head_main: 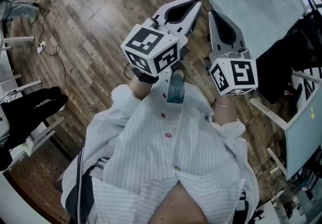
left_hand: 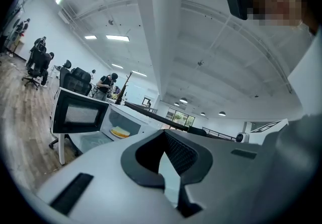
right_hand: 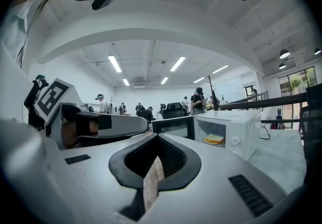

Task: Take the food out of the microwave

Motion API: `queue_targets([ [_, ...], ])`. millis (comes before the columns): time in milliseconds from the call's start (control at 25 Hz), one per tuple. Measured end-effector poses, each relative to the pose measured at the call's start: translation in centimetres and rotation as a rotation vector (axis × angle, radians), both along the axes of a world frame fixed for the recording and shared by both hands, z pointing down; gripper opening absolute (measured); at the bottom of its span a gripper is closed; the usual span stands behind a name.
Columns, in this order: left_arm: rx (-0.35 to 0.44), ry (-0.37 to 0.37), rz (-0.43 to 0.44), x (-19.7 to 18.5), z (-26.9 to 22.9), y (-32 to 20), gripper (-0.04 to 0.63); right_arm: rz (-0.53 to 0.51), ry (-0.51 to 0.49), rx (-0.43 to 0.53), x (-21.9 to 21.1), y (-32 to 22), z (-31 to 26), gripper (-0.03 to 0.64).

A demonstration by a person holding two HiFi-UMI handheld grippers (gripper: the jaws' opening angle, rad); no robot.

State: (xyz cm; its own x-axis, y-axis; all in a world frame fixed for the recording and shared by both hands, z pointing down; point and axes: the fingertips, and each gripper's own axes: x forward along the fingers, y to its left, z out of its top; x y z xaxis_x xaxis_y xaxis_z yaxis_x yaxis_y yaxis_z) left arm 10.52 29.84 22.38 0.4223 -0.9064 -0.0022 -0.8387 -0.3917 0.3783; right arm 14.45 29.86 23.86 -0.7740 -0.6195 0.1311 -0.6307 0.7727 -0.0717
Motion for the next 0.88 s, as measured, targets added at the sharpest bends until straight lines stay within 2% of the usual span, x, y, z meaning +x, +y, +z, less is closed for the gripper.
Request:
queue_targets([
  [520, 0.006, -0.03, 0.063, -10.3, -1.0, -11.2, 0.008, 0.066, -0.011, 0.0, -10.0, -11.6, -0.9, 0.029],
  [880, -0.021, -0.036, 0.119, -16.0, 0.6, -16.2, 0.008, 0.164, -0.014, -0.022, -14.0, -17.4, 0.3, 0.029],
])
